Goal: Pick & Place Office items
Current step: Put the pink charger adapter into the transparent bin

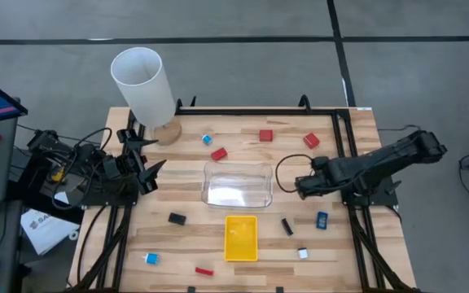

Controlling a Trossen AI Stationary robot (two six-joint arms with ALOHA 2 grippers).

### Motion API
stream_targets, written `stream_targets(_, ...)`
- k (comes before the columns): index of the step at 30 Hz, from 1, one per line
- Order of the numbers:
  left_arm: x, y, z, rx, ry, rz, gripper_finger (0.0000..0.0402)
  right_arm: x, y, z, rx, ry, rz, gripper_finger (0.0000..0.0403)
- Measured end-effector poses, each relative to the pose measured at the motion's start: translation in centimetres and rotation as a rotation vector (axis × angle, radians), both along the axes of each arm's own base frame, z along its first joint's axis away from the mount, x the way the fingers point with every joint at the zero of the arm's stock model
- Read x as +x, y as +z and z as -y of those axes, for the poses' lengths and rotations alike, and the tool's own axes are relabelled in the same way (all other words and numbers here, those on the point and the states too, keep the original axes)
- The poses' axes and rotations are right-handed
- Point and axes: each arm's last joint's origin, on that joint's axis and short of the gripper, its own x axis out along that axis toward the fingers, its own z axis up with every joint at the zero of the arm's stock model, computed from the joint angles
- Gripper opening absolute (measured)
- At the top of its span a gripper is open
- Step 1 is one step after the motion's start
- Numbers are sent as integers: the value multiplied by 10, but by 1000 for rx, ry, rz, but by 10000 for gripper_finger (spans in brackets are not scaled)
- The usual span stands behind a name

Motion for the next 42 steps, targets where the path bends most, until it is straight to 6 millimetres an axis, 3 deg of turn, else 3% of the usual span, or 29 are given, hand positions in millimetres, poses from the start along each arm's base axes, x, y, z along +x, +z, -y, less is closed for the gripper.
stream_targets(9,0,0,0,-27,-17,6,253,18,-34,-9,26,40,-35,224)
stream_targets(17,0,0,0,-65,-41,12,253,26,-51,-11,34,69,-113,224)
stream_targets(42,1,-1,0,-93,-61,12,253,19,-85,-8,44,91,-96,224)
